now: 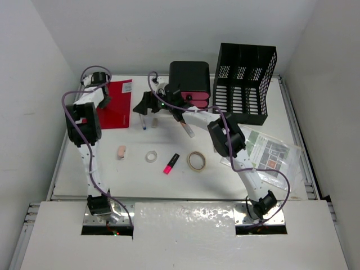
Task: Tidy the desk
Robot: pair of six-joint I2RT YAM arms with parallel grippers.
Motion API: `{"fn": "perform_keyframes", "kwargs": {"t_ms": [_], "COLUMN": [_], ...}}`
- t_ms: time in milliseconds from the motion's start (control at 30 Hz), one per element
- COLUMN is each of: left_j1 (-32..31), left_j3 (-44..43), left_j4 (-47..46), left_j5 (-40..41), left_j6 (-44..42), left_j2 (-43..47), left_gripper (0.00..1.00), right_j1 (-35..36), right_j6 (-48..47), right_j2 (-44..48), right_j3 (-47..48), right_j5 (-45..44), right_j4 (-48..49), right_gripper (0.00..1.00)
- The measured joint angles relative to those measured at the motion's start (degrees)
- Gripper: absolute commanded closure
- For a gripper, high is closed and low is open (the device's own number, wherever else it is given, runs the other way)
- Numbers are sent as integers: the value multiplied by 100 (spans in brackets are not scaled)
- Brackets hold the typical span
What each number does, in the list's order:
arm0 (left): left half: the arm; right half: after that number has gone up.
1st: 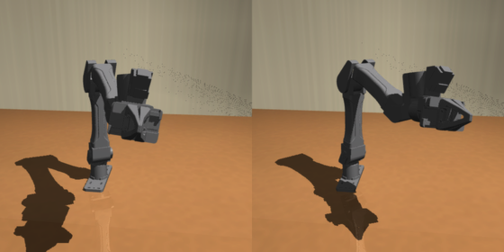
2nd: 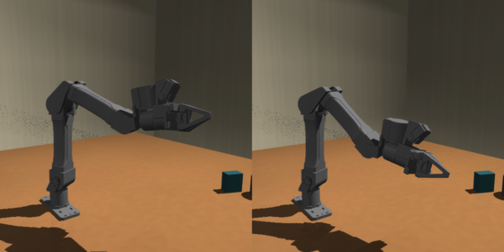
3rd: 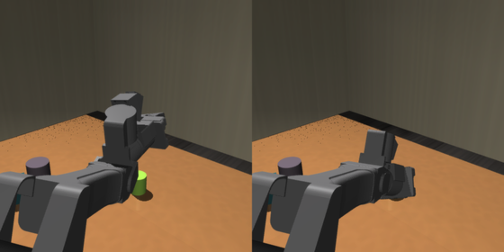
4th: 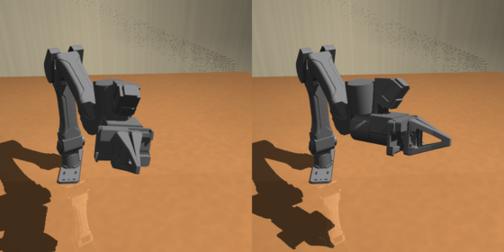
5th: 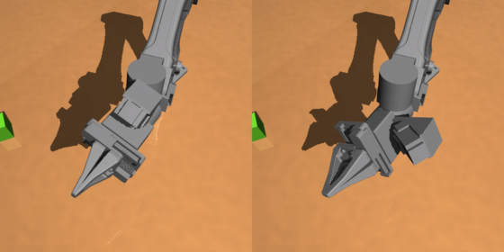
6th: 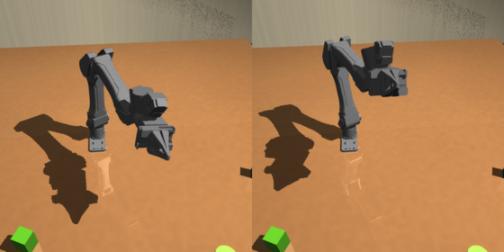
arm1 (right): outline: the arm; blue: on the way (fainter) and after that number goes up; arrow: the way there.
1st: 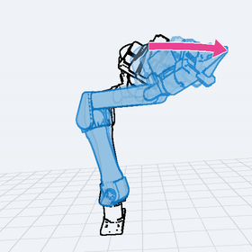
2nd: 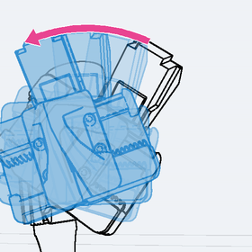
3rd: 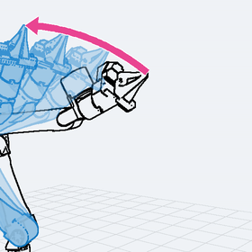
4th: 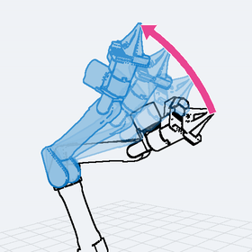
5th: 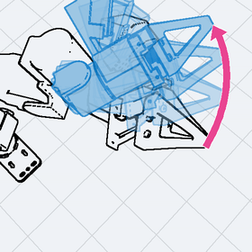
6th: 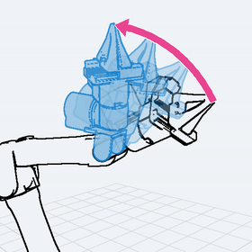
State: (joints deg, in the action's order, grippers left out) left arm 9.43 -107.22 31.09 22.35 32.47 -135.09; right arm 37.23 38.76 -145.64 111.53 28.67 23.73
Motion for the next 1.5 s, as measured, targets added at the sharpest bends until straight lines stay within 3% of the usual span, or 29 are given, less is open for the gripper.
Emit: {"fn": "perform_keyframes", "kwargs": {"t_ms": [367,567,667,1100,1500], "left_j1": [-363,-503,-562,-1145,-1408], "left_j3": [920,1281,1478,2855,3823], "left_j4": [-691,-881,-962,-1388,-1049], "left_j5": [-723,-883,-975,-1388,-1812], "left_j6": [168,219,247,461,643], "left_j2": [496,699,815,1674,2465], "left_gripper": [100,100,100,100,100], "right_j1": [-63,-81,-90,-90,-72], "right_j6": [-625,-570,-481,-496,-623], "right_j2": [457,83,35,42,544], "right_j3": [-273,817,916,214,-334], "right_j5": [-619,-892,-964,-1233,-1419], "right_j4": [-531,-734,-643,-643,-667], "right_gripper": [1,1,1,1,5]}}
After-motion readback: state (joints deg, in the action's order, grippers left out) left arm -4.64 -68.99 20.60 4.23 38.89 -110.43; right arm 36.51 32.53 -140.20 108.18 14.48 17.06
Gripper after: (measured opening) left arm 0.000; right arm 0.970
